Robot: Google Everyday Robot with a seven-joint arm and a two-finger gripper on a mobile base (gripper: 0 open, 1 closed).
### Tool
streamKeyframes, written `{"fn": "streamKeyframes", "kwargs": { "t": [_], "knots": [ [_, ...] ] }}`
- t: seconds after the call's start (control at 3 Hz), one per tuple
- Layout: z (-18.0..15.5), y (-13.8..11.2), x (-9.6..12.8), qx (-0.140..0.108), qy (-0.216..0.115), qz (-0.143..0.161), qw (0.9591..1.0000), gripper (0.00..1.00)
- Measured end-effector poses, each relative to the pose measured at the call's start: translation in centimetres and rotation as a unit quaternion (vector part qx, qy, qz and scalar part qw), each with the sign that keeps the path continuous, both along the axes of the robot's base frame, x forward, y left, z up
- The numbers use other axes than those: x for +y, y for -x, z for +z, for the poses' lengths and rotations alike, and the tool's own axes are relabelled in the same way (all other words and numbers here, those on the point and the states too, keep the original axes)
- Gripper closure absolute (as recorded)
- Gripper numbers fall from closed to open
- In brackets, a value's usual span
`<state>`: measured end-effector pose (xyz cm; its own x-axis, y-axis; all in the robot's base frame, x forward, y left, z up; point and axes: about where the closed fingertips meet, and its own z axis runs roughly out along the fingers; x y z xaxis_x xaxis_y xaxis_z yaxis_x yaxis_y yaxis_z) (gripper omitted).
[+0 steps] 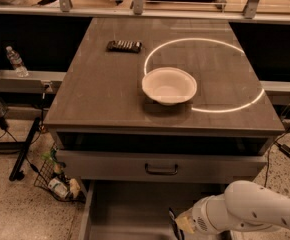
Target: Place rxbar blueberry into middle drawer
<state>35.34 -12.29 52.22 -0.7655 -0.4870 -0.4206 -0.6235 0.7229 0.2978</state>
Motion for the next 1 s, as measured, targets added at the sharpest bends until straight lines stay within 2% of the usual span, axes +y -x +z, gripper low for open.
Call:
{"fn": "streamKeyframes", "kwargs": {
  "t": [0.33,0.67,1.0],
  "knots": [
    [-3.5,-1.4,-0.6,0.013,-0.004,-0.035,0.9993,1.0],
    [-5.6,-1.8,-0.7,0.02,-0.011,-0.058,0.998,0.87],
    [-6.9,-1.7,-0.6,0.023,-0.016,-0.073,0.9969,0.64]
  ]
}}
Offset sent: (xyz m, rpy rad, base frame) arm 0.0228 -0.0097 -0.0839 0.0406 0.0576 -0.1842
